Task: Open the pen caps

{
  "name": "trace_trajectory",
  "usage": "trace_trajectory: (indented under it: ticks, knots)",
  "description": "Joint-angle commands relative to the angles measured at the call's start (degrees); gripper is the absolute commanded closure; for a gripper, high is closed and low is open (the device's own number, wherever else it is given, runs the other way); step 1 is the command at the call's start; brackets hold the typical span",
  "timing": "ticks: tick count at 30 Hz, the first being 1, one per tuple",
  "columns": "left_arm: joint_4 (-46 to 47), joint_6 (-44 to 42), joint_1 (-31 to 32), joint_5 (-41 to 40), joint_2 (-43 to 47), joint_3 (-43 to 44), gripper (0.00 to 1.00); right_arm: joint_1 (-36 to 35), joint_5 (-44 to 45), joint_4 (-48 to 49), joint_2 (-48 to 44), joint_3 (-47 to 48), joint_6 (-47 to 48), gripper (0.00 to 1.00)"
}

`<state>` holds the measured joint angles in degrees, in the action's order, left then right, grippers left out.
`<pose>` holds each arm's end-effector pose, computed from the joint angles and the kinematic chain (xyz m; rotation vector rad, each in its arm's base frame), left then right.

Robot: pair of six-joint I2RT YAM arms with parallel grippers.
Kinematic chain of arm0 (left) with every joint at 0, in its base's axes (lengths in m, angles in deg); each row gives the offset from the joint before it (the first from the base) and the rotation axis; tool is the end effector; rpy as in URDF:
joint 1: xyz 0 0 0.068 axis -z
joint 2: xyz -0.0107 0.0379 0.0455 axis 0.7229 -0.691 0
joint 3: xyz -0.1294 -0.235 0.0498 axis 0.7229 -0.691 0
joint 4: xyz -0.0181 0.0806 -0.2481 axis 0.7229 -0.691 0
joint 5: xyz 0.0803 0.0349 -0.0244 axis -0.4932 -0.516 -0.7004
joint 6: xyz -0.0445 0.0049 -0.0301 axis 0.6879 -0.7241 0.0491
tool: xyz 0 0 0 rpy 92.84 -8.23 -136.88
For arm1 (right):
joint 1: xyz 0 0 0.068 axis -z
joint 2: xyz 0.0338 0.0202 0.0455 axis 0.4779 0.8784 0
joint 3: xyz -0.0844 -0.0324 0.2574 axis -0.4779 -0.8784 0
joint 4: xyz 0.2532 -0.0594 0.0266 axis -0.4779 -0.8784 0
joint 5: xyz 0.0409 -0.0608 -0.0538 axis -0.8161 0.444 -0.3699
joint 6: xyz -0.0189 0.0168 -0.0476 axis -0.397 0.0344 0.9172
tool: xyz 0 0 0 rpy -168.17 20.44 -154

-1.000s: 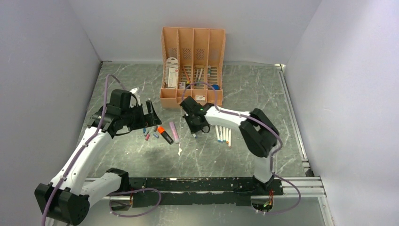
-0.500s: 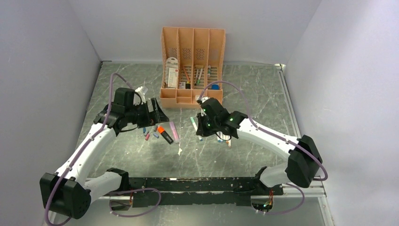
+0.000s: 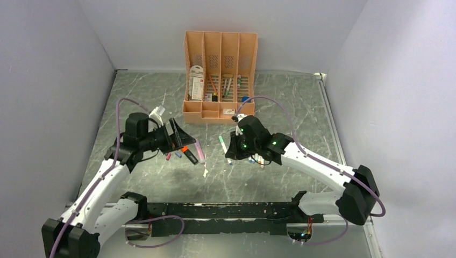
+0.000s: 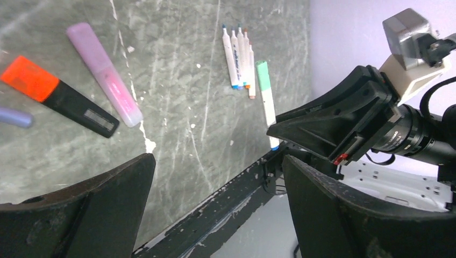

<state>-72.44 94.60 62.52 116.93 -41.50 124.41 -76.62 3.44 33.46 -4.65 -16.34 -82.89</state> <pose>0.1833 -0.0724 0.2773 -0.1879 2.3161 -1.1354 0.1757 0.2011 0.2611 -0.3971 2.4913 0.7452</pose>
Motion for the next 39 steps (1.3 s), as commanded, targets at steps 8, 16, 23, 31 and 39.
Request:
trace_trajectory:
  ticks: [8, 16, 23, 31, 39]
  knots:
    - [21.8, 16.1, 1.0, 3.0, 9.3, -12.0, 0.0, 0.1, -7.6, 6.4, -1.7, 0.3, -4.7, 1.0]
    - [28.0, 17.9, 3.4, -0.8, 5.2, -12.8, 0.0, 0.0, -12.5, 8.6, 1.9, 3.4, -4.2, 1.0]
    - [31.6, 18.6, 8.0, -4.7, -0.3, -12.1, 0.01, -0.1, -16.0, 11.1, 2.0, 3.8, -5.5, 1.0]
    - [33.5, 19.9, 9.3, -6.9, -3.0, -11.1, 0.04, -1.2, -17.0, 13.6, 3.0, 3.8, -6.7, 1.0]
    - [36.4, 22.0, 10.0, -5.8, -5.3, -11.5, 0.2, -1.5, -16.3, 13.7, 3.0, 3.5, -6.9, 1.0]
